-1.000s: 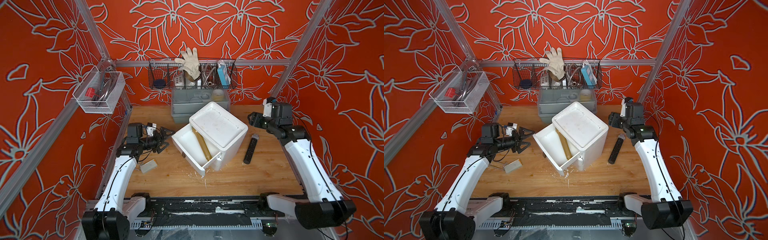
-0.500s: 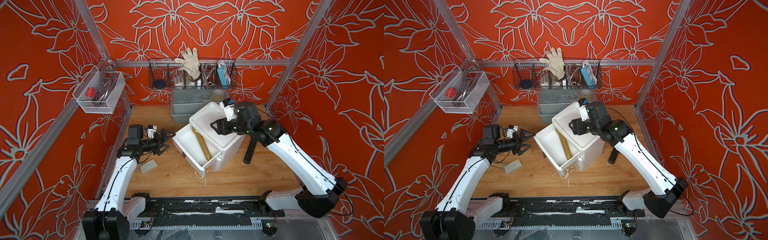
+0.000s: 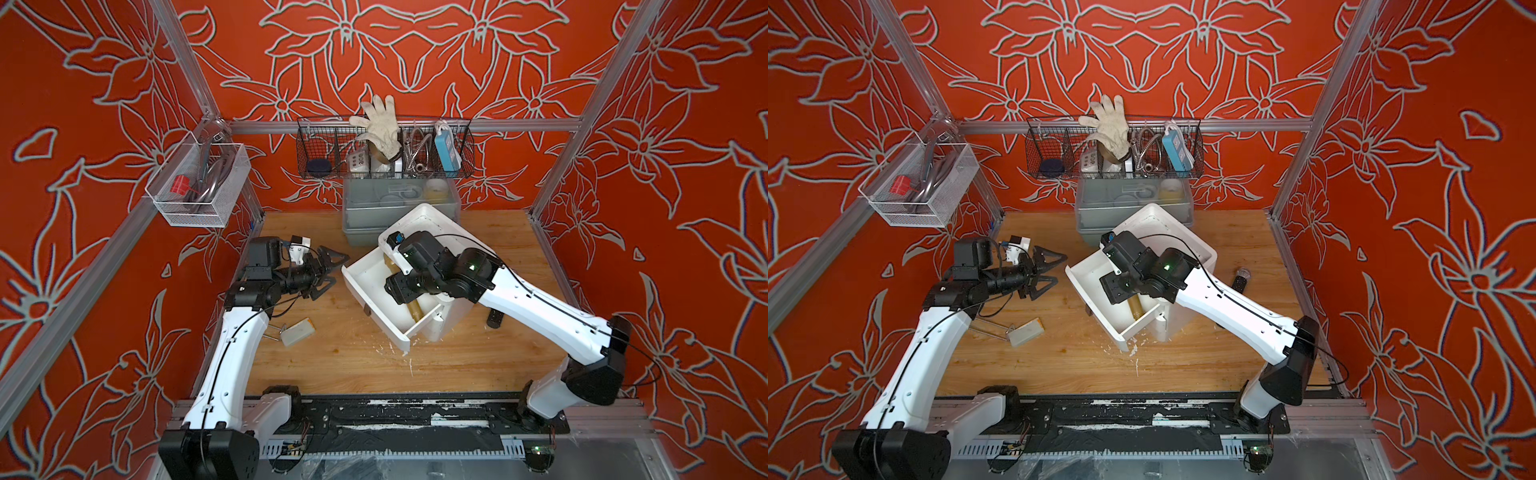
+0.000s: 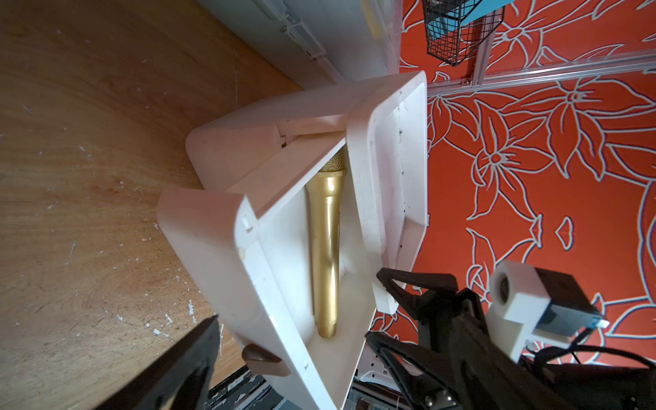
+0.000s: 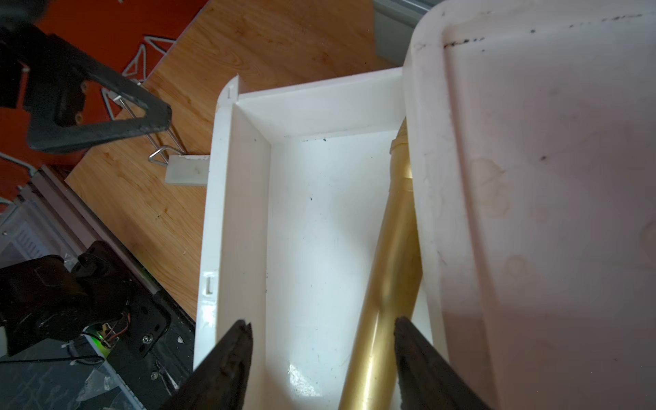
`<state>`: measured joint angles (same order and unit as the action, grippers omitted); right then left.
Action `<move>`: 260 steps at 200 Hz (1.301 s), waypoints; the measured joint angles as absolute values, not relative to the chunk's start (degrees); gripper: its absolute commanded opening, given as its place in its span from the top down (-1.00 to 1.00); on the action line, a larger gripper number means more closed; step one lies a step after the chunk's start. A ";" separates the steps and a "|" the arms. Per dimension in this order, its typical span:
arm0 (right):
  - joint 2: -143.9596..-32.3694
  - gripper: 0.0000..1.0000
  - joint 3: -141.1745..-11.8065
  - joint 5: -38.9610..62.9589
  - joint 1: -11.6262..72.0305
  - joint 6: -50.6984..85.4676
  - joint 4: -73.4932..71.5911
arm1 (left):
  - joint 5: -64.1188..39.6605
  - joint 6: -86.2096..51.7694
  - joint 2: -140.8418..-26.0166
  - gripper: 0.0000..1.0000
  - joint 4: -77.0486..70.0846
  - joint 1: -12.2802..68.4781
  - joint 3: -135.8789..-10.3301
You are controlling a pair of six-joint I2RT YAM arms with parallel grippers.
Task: Take the microphone out of the drawer
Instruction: Pick up the microphone from the drawer.
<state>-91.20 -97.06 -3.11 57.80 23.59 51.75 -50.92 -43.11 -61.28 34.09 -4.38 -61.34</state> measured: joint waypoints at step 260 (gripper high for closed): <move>-103.55 -0.37 -102.26 -25.41 61.01 28.03 63.05 | -44.21 -39.46 -66.92 -0.94 36.40 -4.05 -58.28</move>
